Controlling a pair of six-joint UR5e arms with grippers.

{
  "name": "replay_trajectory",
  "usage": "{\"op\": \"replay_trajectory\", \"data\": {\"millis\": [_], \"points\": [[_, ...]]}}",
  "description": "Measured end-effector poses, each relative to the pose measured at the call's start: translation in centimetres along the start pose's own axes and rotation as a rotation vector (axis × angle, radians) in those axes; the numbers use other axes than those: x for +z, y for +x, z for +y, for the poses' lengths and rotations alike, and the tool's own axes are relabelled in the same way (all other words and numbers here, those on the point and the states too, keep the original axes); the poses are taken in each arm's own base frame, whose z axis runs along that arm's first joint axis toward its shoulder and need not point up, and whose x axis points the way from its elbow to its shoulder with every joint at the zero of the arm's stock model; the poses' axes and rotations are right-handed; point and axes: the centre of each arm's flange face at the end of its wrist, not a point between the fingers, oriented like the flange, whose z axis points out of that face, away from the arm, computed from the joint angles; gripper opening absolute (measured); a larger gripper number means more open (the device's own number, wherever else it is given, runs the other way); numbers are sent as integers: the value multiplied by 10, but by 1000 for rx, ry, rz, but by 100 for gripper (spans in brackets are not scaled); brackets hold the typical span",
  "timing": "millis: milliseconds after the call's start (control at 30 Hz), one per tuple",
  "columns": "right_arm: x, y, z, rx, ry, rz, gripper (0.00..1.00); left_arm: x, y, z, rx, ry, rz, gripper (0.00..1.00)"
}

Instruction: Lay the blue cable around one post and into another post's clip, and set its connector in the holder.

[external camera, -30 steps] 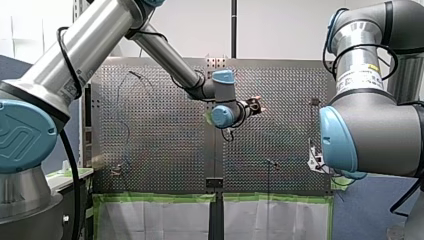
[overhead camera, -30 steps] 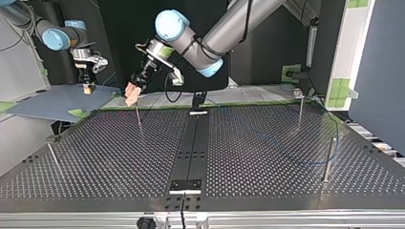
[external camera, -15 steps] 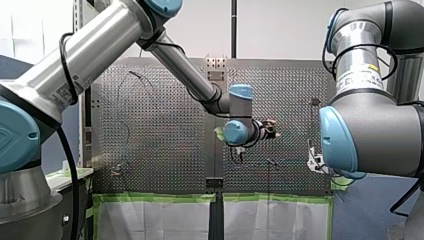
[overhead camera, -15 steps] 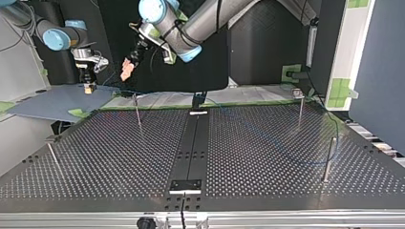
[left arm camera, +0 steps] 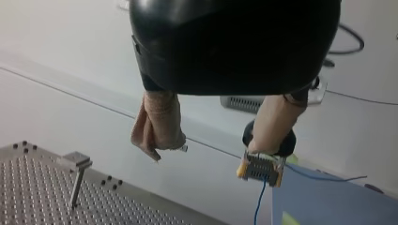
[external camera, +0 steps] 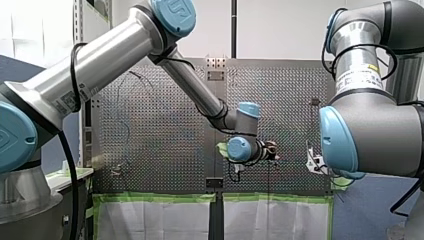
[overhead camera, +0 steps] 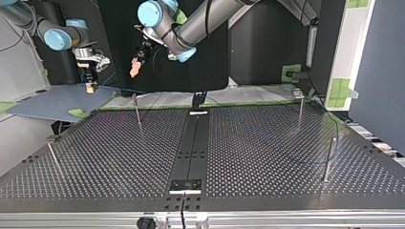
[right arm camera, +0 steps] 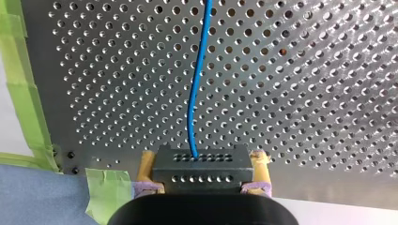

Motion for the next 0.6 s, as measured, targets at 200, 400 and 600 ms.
{"op": "replay_trajectory", "data": {"millis": [200, 400, 600], "points": [[-3, -3, -2, -4, 3, -4, 0, 16, 13, 11, 0, -36, 15, 100], [-4, -3, -2, -4, 4, -3, 0, 32, 23, 29, 4, -73, 37, 100], [-4, -3, -3, -5, 5, -3, 0, 52, 30, 55, -8, -110, 34, 100]]}}
